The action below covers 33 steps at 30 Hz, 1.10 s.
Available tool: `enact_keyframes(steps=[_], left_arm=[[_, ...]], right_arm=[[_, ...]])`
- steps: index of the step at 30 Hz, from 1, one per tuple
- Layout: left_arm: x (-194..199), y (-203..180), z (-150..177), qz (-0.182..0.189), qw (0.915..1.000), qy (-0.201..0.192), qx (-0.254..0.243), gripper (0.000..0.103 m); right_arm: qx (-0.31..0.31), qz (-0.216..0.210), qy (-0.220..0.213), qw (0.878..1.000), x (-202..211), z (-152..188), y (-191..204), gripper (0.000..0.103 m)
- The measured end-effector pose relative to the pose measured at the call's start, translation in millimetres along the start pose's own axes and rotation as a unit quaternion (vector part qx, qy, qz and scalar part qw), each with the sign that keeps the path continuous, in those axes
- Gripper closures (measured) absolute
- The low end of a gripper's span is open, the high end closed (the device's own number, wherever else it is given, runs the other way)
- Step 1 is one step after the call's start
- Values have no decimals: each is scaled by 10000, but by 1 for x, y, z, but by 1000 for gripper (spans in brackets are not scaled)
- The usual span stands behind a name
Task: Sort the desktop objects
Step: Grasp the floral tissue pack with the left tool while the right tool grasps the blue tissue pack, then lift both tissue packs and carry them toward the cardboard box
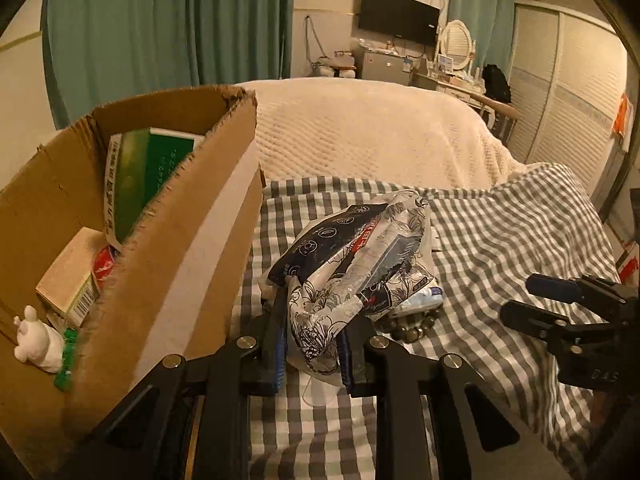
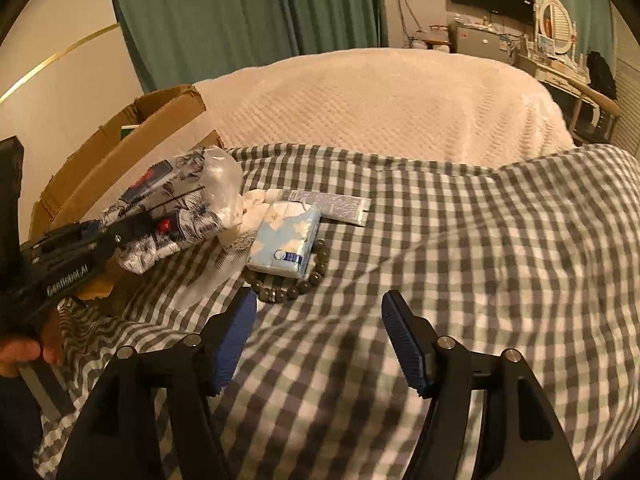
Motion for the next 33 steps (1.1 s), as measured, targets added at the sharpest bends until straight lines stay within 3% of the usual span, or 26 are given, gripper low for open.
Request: enact_keyframes(steps=[10,14,19,20,26,33], left_arm=[[-23,10,-4,-46,9998,-58,200,82],[-26,11,-6,14,9997,-6,232,82],[-30,7,-4,47,9998,-5,201,82],[-30,7,-4,64,9998,-8,203,82],[-28,4,-2,279,9994,23,206,82],[-7,1,-5,678,9971,-57,328,82]], right_arm=[[511,-66,380,9979,-77,-23,30,38],[417,-160,405,9982,-90,-28,32,38],[442,39,605,9972,-101,-30,31,42],[452,84,635,9969,-101,-30,31,47],[355,222,561,9975,-80,-17,27,50],[-174,100,316,9993,-31,1,15,50]])
Point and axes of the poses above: each gripper's, at about its wrist camera, not at the fingertips, and x roughly against the way its jaws point, y to its left, z to its underside, the point moved 6 cm from there along -x, roughly the way its jaws point, and after that the axes turned 14 degrees about x, right-handed, at the moved point
